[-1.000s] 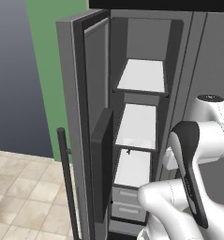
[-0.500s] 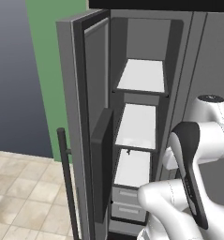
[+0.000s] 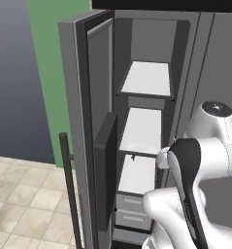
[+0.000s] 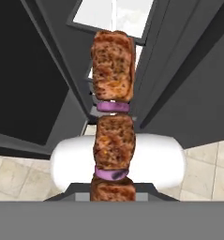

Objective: Store the kebab skewer in the freezer for long-term storage. Close the freezer door after placing the cooked food.

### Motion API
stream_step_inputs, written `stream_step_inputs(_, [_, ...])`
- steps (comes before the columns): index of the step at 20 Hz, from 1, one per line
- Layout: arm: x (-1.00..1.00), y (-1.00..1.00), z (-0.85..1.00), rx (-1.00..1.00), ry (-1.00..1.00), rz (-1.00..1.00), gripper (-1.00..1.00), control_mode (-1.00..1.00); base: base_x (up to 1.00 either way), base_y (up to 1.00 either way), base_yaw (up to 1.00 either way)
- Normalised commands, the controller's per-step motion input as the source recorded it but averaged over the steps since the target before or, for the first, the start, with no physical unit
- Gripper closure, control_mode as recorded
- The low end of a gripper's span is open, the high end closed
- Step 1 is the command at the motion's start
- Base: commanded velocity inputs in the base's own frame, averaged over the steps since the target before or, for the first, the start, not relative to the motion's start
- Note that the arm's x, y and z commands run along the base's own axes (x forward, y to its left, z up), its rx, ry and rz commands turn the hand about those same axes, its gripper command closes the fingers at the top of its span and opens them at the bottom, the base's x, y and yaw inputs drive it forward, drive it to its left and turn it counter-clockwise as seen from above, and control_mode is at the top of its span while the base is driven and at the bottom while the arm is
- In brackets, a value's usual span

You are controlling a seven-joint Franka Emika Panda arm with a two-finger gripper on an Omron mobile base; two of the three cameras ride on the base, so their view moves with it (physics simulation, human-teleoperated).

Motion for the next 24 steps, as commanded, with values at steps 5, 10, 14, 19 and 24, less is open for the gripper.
stream_step_inputs(5, [0.5,0.11,0.57,0.0,-0.13,-0.19,1.0,-1.0,0.0,0.0,0.0])
stream_step_inputs(10, [0.59,0.01,0.4,0.0,-0.14,-0.26,1.0,-1.0,0.0,0.0,0.0])
stream_step_inputs(14, [0.88,0.0,0.12,0.0,-0.1,-0.2,1.0,-1.0,0.0,0.0,0.0])
stream_step_inputs(19, [0.8,-0.11,0.13,0.0,-0.02,-0.08,1.0,-1.0,0.0,0.0,0.0])
stream_step_inputs(24, [0.59,-0.12,0.12,0.04,0.0,0.0,1.0,-1.0,0.0,0.0,0.0])
